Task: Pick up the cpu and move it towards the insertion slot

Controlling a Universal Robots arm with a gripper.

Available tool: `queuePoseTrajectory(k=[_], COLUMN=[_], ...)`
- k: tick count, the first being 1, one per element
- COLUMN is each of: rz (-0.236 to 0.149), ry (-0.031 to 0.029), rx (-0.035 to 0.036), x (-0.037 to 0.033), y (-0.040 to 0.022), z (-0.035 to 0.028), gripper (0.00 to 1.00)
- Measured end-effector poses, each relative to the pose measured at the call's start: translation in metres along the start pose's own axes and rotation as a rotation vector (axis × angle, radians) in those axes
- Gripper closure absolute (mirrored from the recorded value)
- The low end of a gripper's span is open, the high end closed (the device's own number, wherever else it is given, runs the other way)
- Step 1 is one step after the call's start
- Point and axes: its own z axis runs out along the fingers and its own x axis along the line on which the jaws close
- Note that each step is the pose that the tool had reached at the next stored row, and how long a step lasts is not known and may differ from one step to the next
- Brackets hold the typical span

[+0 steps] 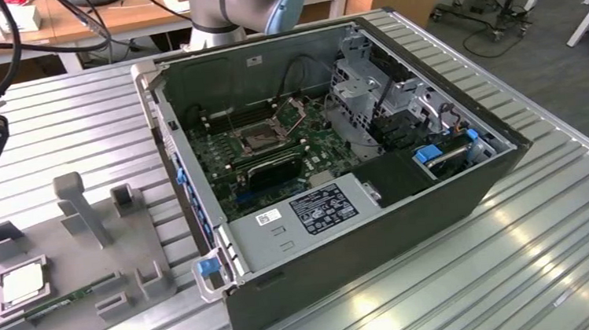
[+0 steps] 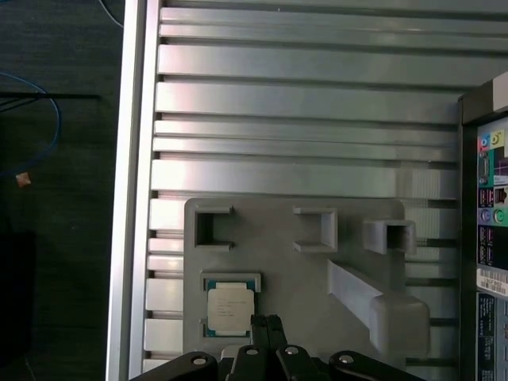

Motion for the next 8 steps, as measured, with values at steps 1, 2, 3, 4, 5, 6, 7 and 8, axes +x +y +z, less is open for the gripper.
queuePoseTrajectory(k=[1, 2, 3, 4, 5, 6, 7, 8], rz=[0.000, 0.000, 0.000, 0.000, 0.000, 0.000, 0.000, 0.000], ry=[0.0001, 0.0001, 0.0000, 0.0001, 0.0003, 0.0003, 0.0003, 0.0001], rx=[0.0000, 0.0000, -0.0001, -0.0001, 0.0000, 0.0001, 0.0001, -0.0001], x=[0.0000, 0.0000, 0.0000, 0.0000, 0.0000, 0.0000, 0.0000, 0.0000], y=[-0.0002, -0.0004, -0.0006, -0.0008, -0.0010, -0.0011, -0.0012, -0.0016], z=[0.0005, 0.0011, 0.0017, 0.0023, 0.0027, 0.0029, 0.0030, 0.0035], gripper=[0.89, 0.89, 0.89, 0.89, 0.89, 0.89, 0.89, 0.89])
